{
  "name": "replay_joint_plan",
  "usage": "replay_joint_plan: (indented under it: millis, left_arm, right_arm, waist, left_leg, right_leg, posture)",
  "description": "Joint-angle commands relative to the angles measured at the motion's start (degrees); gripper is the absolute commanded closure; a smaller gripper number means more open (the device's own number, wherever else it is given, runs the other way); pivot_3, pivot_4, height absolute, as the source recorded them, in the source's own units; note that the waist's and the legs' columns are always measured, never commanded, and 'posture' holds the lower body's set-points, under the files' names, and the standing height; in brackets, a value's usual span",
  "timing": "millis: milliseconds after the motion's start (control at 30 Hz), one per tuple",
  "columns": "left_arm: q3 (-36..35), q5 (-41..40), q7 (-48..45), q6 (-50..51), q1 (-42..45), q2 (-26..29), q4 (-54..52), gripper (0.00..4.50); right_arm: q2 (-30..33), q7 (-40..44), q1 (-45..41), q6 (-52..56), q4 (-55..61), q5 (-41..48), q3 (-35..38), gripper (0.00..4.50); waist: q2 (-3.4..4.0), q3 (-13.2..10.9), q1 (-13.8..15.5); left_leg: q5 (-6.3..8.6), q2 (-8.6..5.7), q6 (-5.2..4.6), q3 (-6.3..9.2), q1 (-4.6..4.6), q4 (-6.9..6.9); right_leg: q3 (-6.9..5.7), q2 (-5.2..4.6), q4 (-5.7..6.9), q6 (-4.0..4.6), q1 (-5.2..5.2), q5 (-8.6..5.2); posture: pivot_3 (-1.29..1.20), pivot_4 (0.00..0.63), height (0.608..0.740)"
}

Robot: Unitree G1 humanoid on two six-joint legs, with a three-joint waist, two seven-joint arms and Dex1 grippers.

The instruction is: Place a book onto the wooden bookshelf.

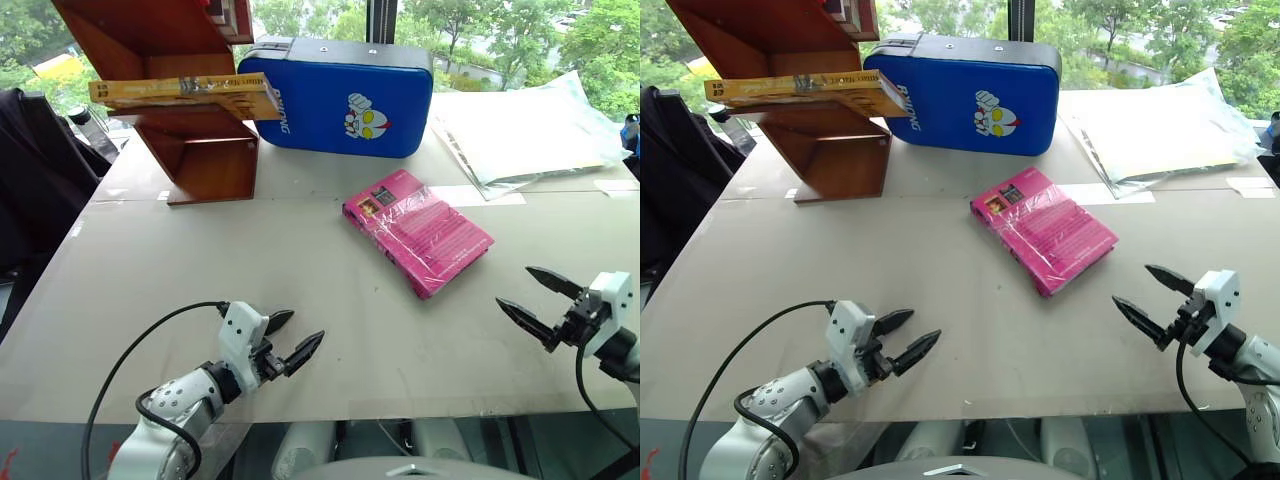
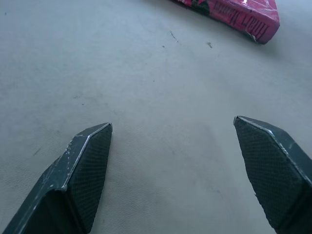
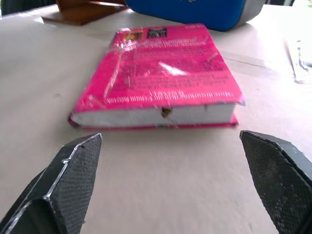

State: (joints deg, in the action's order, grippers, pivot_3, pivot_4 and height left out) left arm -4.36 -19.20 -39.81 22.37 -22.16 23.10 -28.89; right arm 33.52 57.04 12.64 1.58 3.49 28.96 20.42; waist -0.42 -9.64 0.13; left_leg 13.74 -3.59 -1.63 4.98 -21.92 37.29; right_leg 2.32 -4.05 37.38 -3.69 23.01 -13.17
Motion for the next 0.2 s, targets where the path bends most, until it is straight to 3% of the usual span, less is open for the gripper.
replay_joint_plan:
  millis: [33, 200]
  left_arm:
    - [0.58, 3.64, 1.51, -5.01, -0.41, 0.49, 5.63, 0.4]
    - [0.22, 3.31, 2.94, -6.96, 0.88, 0.19, 5.26, 0.4]
  right_arm:
    - [-0.41, 1.61, -0.26, -6.93, -4.67, -3.08, -0.39, 0.0]
    - [-0.01, 2.78, -1.64, -9.37, -6.89, -2.99, -0.85, 0.0]
  waist:
    - [0.17, 0.08, -0.25]
    - [0.38, 0.2, -0.67]
  left_leg:
    - [0.01, 0.13, 0.01, -0.1, 0.13, -0.04]
    - [0.02, 0.54, 0.02, -0.51, 0.2, -0.04]
  right_leg:
    - [-0.03, 0.02, -0.06, 0.0, -0.17, -0.01]
    - [-0.2, 0.03, -0.05, 0.0, -0.33, -0.01]
  posture:
    - [0.0, 0.15, 0.74]
    - [0.0, 0.15, 0.74]
